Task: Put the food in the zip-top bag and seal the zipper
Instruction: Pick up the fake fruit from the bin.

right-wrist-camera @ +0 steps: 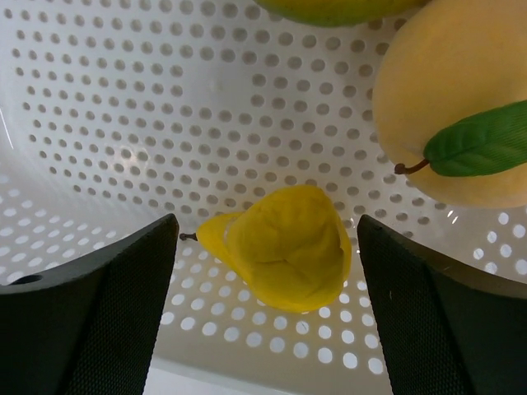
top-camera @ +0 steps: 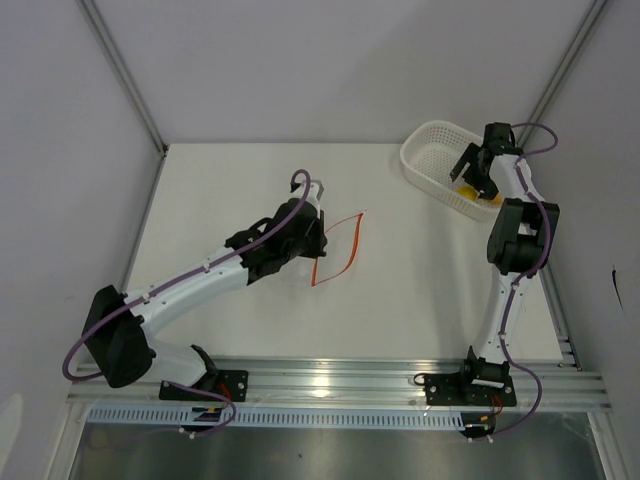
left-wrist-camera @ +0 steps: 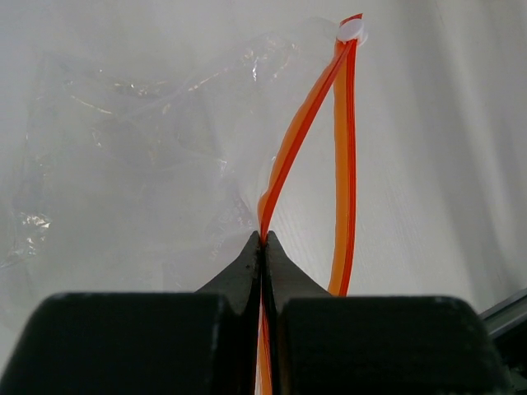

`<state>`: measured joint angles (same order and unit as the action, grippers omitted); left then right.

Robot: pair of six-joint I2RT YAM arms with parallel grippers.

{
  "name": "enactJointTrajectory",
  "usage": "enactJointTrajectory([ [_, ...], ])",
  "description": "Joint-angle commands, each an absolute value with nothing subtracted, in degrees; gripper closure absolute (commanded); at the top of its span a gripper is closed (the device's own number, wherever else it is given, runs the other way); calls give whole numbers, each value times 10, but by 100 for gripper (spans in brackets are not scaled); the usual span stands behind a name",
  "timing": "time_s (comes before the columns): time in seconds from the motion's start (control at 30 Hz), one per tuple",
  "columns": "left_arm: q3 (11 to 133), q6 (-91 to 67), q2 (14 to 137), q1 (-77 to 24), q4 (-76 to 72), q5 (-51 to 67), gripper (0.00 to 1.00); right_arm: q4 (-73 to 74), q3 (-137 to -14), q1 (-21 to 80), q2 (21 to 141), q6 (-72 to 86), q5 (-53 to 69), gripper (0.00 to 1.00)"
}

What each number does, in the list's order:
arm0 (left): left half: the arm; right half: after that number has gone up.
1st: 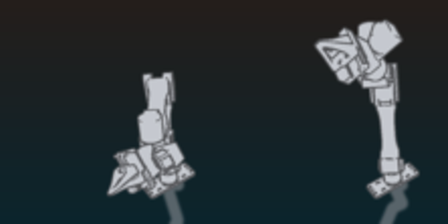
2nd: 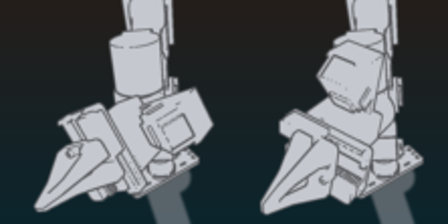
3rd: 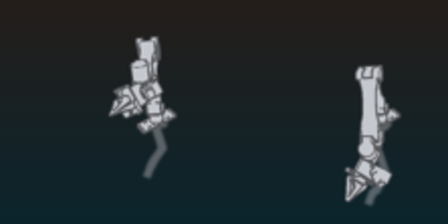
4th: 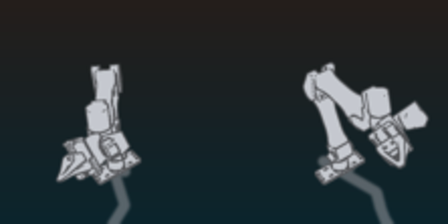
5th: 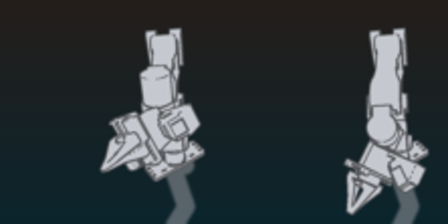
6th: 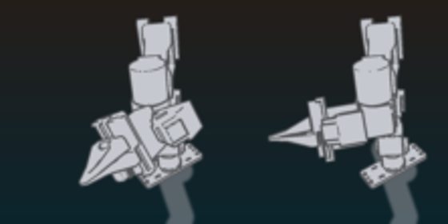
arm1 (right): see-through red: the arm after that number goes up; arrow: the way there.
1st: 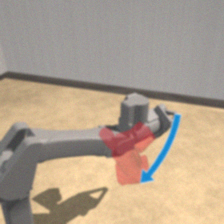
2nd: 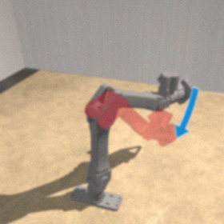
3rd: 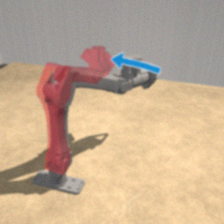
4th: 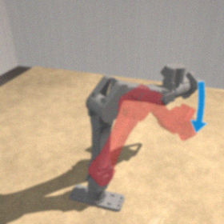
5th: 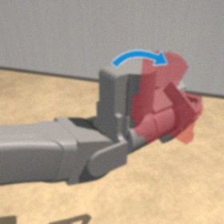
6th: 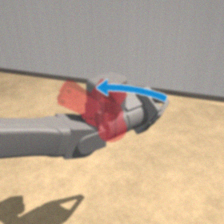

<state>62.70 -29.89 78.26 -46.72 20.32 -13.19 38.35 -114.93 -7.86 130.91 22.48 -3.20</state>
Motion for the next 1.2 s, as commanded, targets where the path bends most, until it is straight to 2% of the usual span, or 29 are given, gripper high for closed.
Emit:
enactJointTrajectory([
  [0.0, 651, -292, 785, -462, 194, -125, 99, 376, -1136, -81, 1311, 230, -18, 10],
  [0.43, 649, -296, 785, -458, 196, -123, 100, 369, -1124, -81, 1325, 218, -11, 23],
  [0.53, 657, -304, 795, -453, 213, -118, 99, 389, -1159, -83, 1344, 217, -7, 39],
  [0.57, 660, -303, 797, -452, 216, -117, 99, 398, -1170, -83, 1348, 214, -7, 49],
  [0.63, 658, -297, 796, -452, 213, -121, 99, 395, -1172, -84, 1350, 213, -7, 56],
  [0.67, 658, -298, 796, -451, 214, -124, 99, 392, -1170, -84, 1350, 214, -7, 67],
  [0.77, 665, -308, 801, -447, 219, -108, 99, 395, -1181, -88, 1359, 218, 17, 81],
  [0.9, 673, -313, 813, -447, 222, -95, 99, 390, -1176, -88, 1348, 217, 5, 91],
  [0.93, 683, -314, 818, -446, 229, -96, 99, 390, -1180, -90, 1343, 217, 4, 97],
  [1.17, 699, -314, 831, -446, 242, -105, 99, 385, -1194, -92, 1305, 228, 7, 100],
])
